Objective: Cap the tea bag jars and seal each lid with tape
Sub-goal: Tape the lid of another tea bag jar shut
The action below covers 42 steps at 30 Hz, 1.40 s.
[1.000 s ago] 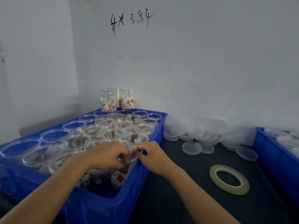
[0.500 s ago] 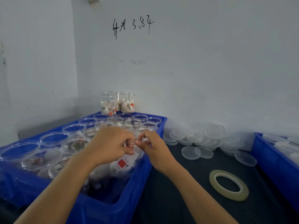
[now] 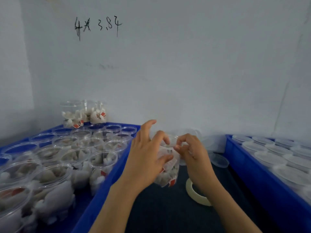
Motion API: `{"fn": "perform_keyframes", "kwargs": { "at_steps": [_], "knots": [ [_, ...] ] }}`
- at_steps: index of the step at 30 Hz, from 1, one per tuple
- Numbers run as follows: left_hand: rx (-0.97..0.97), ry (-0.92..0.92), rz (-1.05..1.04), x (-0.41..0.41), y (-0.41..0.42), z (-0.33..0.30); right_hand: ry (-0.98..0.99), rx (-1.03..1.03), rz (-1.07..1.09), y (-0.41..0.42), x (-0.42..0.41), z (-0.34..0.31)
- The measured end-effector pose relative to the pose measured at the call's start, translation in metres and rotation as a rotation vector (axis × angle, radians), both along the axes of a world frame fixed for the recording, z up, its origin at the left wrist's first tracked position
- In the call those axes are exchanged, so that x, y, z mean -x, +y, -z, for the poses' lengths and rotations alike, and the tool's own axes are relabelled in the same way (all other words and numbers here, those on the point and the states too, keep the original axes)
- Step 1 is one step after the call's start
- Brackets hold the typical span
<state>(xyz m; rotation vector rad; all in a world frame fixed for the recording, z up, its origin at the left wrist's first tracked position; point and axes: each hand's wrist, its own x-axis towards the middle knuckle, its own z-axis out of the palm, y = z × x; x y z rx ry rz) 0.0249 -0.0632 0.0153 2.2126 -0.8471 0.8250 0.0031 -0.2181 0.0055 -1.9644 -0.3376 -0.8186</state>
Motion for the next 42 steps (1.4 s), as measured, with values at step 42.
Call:
{"fn": "perform_keyframes", "kwargs": {
  "at_steps": [42],
  "knots": [
    [0.694,0.797,0.416,-0.064,-0.039,0.151,0.369,0.167,0.345,-0.048,-0.121,0.091]
  ]
}}
